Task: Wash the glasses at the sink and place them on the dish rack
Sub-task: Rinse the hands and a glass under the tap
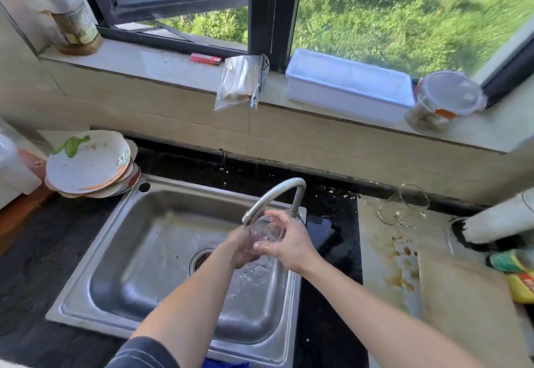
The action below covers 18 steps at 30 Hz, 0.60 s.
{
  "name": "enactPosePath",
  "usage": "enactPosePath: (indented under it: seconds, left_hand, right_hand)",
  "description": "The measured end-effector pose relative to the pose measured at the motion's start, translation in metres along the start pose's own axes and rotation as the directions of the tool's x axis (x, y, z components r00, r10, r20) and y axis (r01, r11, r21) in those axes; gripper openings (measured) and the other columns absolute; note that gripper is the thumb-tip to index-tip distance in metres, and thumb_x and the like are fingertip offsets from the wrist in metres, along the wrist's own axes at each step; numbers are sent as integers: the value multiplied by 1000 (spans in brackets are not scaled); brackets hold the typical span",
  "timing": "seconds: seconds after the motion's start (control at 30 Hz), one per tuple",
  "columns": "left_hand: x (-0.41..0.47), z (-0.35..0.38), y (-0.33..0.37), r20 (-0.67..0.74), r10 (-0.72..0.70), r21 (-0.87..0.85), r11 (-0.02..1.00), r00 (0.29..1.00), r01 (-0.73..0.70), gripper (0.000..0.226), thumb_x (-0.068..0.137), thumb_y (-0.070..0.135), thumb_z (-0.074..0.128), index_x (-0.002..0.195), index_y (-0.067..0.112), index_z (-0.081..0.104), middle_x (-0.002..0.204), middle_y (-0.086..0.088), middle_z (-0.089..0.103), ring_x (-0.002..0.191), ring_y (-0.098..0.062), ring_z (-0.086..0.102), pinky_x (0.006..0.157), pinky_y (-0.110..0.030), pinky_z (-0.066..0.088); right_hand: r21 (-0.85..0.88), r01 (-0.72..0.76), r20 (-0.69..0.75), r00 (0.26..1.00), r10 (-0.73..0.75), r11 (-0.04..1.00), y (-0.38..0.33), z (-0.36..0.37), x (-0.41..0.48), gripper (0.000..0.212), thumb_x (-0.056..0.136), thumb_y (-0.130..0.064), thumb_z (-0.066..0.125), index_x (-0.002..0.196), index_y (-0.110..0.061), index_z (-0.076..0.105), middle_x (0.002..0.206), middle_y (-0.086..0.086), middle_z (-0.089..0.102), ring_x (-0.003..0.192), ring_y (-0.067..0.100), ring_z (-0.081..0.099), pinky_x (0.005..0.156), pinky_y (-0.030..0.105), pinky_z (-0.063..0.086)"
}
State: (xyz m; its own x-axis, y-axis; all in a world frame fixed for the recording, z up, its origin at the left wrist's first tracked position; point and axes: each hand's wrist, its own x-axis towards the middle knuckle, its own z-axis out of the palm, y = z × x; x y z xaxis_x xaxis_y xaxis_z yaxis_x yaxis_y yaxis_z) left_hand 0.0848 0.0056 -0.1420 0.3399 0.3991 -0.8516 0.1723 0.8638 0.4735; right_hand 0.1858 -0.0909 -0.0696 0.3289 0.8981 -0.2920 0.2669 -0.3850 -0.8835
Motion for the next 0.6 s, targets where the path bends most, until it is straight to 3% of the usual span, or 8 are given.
enactPosePath:
  seconds: [0.1,0.23,0.3,0.37,0.47,0.6]
  left_hand:
    - [-1,2,0,-100,87,60,995,991,-82,8,86,4,55,89,2,62,66,-11,57,45,-16,44,46,-26,36]
    - [-15,0,10,-159,297,127,952,942,-279,12,91,-3,46,95,6,52,68,-6,53,42,-12,35,41,-21,24]
    - [-28,0,15,-111,397,306,886,911,-348,15,86,-4,55,95,9,56,65,-4,52,44,-11,35,39,-20,24]
    - [-42,2,20,-13,417,372,846,909,-382,14,82,4,67,91,10,58,62,-2,48,44,-10,34,38,-20,25]
    - [-58,4,26,58,355,258,897,933,-358,9,88,17,68,91,11,63,71,-4,55,43,-8,35,37,-18,22]
    - [-63,6,23,133,243,1,969,961,-245,25,87,2,64,112,4,59,85,-12,64,43,-6,39,37,-15,28]
  right_hand:
    - [4,-28,-14,1000,28,1000,4,-9,-1,59,70,-21,85,118,-31,54,113,-10,58,105,3,56,80,14,45]
    - [-72,-158,56,985,162,985,21,-21,0,56,72,-15,80,119,-25,50,110,-7,56,101,10,59,77,22,51]
    - [-159,-227,165,953,253,961,31,-19,0,63,70,-16,83,124,-22,50,109,-3,56,96,13,59,71,21,49]
    - [-166,-265,244,922,300,950,39,-10,0,72,68,-20,85,130,-22,49,104,-3,55,90,12,59,66,20,47]
    - [-14,-328,284,904,318,945,44,3,2,68,69,-15,83,129,-20,49,93,-1,57,78,11,57,57,21,47]
    - [-35,-310,212,927,310,950,43,9,7,48,68,-10,78,110,-19,55,93,5,58,74,15,55,62,32,49]
